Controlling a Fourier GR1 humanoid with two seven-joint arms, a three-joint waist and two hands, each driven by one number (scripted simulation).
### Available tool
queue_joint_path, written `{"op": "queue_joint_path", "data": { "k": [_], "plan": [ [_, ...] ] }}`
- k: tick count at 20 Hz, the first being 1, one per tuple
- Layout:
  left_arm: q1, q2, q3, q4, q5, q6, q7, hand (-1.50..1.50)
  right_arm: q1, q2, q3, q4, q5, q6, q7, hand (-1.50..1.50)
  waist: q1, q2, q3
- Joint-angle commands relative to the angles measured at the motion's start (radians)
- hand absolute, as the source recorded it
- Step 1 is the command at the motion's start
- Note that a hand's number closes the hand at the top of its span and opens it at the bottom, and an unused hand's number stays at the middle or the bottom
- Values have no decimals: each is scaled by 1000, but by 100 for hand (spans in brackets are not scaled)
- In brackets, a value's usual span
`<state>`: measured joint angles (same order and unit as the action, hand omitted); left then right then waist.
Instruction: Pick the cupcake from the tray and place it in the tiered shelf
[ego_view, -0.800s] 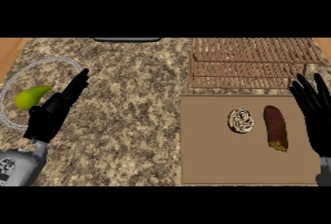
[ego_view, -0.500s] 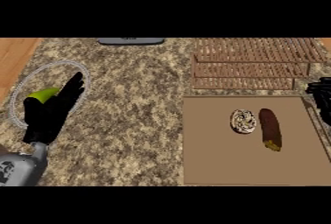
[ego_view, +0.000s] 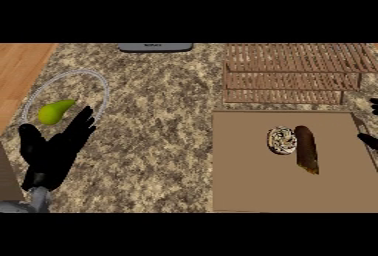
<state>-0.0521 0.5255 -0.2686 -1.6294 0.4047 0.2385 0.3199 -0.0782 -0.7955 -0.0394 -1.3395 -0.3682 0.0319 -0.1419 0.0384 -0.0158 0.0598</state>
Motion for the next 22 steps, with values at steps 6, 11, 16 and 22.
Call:
{"op": "queue_joint_path", "data": {
  "k": [6, 11, 16, 22],
  "plan": [
    [113, -22, 6, 39, 61, 48, -23, 0, -29, -113, 70, -3, -19, 310, -39, -150, -32, 24, -62],
    [74, -58, 10, 133, 40, 56, -53, 0, -73, -203, 101, -131, -21, 389, 112, -150, -54, 16, -63],
    [23, -88, 36, 257, 33, -6, -116, 0, -205, -198, 126, -221, -13, 297, 421, -150, -39, 18, -63],
    [27, -75, 67, 261, 41, -35, -96, 0, -249, -52, 283, -383, 178, 82, 672, -150, -35, 15, -62]
  ]
}}
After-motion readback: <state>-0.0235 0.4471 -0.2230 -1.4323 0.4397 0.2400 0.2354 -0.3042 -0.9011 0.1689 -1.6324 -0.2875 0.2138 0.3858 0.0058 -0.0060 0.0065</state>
